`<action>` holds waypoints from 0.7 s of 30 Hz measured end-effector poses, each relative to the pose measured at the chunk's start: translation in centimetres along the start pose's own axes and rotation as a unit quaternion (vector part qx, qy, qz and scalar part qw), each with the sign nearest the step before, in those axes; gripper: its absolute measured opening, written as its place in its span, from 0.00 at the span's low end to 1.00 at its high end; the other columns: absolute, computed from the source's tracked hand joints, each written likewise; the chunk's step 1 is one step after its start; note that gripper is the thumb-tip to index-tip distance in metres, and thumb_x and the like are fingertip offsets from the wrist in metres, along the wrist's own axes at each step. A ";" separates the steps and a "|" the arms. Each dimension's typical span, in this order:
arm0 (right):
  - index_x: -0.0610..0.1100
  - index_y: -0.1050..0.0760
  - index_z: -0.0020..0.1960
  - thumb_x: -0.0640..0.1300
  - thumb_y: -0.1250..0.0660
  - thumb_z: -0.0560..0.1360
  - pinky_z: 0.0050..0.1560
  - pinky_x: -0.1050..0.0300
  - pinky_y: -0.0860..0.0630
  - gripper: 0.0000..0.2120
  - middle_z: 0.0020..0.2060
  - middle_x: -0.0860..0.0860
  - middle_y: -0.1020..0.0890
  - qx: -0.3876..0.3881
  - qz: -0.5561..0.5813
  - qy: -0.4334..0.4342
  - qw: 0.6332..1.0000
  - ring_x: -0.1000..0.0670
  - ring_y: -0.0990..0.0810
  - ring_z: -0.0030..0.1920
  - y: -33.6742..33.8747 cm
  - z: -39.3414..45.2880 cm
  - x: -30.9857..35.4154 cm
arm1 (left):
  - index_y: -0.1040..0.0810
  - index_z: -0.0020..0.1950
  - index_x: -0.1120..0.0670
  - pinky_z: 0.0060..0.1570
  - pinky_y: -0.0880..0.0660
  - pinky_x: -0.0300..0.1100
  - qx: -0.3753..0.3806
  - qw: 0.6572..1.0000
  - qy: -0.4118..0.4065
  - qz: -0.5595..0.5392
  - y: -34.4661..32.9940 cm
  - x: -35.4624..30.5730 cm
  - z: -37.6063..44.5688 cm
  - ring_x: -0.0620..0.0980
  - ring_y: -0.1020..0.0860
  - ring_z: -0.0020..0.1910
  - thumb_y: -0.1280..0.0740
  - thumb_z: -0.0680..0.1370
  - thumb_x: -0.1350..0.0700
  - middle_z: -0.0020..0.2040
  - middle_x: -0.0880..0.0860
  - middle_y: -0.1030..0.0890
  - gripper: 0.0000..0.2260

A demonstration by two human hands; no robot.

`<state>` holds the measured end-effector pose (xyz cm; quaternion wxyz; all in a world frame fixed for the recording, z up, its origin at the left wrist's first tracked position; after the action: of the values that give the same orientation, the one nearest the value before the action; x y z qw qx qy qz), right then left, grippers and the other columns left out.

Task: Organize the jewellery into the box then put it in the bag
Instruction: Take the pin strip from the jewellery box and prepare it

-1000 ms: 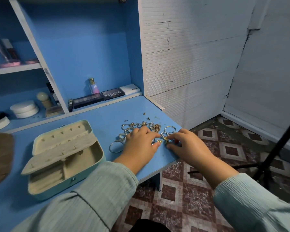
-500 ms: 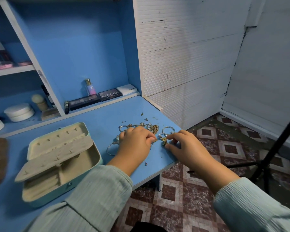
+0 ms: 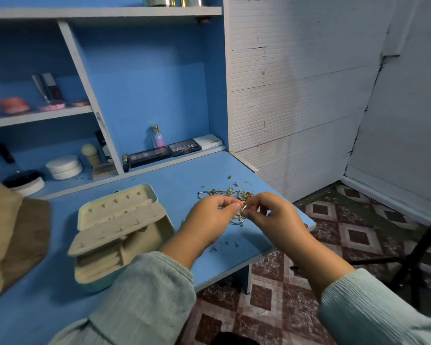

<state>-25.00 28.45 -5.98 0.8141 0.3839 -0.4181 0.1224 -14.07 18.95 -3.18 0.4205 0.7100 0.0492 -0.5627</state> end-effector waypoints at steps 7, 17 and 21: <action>0.57 0.27 0.39 0.39 0.28 0.70 0.34 0.68 0.31 0.14 0.33 0.56 0.24 -0.031 0.067 0.032 0.997 0.60 0.28 0.34 -0.7 -0.3 1.7 | 0.19 0.52 0.50 0.36 0.31 0.30 -0.025 0.998 0.002 -0.052 1.9 -0.4 -1.3 0.38 0.23 0.45 0.34 0.78 0.51 0.46 0.45 0.18 0.07; 0.56 0.28 0.36 0.36 0.27 0.69 0.35 0.70 0.31 0.17 0.33 0.57 0.22 -0.010 0.069 0.098 0.993 0.59 0.26 0.35 -3.1 -0.5 3.6 | 0.20 0.42 0.45 0.43 0.29 0.30 -0.040 0.997 0.009 -0.058 4.8 0.8 -2.6 0.42 0.21 0.47 0.33 0.76 0.51 0.44 0.44 0.18 0.04; 0.54 0.27 0.34 0.38 0.26 0.69 0.35 0.68 0.30 0.15 0.33 0.53 0.21 -0.001 0.071 0.064 0.995 0.57 0.27 0.35 -2.8 -0.7 3.7 | 0.20 0.45 0.43 0.38 0.31 0.27 -0.042 0.998 -0.009 -0.044 4.6 1.4 -3.1 0.38 0.23 0.43 0.33 0.77 0.52 0.43 0.41 0.19 0.04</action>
<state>-20.87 26.58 -4.87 0.8288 0.3437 -0.3915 0.2042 -8.67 17.44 -1.81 0.4250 0.6843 0.1002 -0.5841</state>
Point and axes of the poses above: each hand's wrist, its own z-axis towards the middle knuckle, its own y-axis out of the back of the hand, x = y × z, the point moved 1 cm from there along z, towards the middle knuckle
